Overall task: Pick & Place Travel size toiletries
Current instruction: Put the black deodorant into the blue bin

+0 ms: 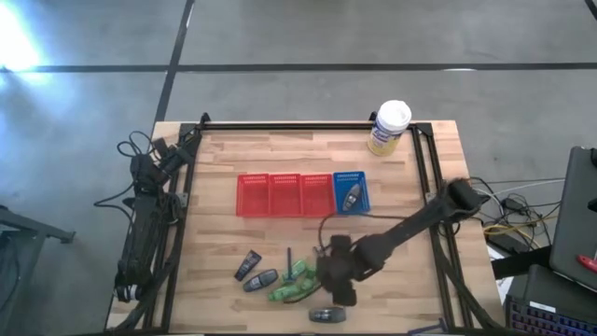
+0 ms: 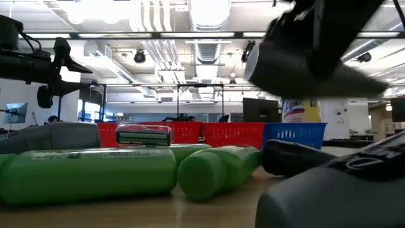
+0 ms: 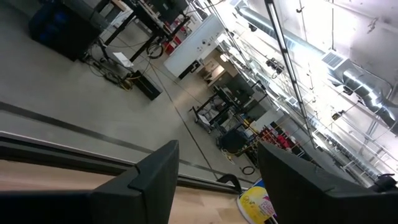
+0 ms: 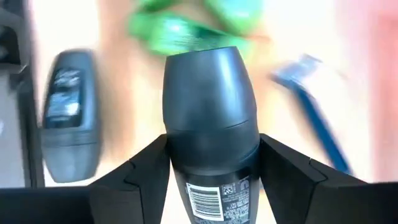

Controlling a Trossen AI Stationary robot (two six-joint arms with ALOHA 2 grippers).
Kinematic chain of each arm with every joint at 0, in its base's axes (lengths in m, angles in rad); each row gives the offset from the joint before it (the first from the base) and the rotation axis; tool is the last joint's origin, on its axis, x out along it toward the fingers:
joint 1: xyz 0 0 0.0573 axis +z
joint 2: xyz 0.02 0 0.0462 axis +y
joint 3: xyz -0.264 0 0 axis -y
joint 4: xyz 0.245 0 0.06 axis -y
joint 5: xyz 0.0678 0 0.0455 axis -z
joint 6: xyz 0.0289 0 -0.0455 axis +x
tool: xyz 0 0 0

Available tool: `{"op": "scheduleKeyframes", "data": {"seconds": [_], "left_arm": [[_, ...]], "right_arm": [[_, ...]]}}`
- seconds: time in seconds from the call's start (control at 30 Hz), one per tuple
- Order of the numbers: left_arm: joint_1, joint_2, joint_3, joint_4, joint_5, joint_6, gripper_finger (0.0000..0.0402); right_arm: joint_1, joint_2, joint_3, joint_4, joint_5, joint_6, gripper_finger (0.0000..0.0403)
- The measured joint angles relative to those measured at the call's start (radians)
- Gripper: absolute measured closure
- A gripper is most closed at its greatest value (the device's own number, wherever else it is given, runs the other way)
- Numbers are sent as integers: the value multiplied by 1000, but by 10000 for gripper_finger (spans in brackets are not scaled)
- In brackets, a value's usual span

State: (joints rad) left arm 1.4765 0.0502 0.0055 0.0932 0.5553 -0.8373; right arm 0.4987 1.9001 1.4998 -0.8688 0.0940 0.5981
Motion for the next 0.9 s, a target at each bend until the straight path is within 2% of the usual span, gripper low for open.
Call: {"op": "scheduleKeyframes", "data": {"seconds": [0.17, 0.23, 0.3, 0.47, 0.63, 0.73, 0.9], "left_arm": [[0, 0, 0, 0, 0, 0, 179], [0, 0, 0, 0, -1, 0, 179], [0, 0, 0, 0, 0, 0, 179], [0, 0, 0, 0, 0, 0, 179], [0, 0, 0, 0, -3, 0, 179], [0, 0, 0, -1, -3, 0, 179], [0, -1, 0, -2, -3, 0, 179]], "right_arm": [[-63, -153, -90, -168, 198, 479, 202], [-131, -202, -173, -165, 209, 660, 202], [-212, -249, -260, -128, 210, 769, 201], [-438, -397, -420, 31, 211, 780, 200], [-630, -463, -522, 214, 96, 702, 198], [-667, -437, -547, 238, 57, 685, 197], [-655, -380, -538, 279, 39, 697, 179]]}}
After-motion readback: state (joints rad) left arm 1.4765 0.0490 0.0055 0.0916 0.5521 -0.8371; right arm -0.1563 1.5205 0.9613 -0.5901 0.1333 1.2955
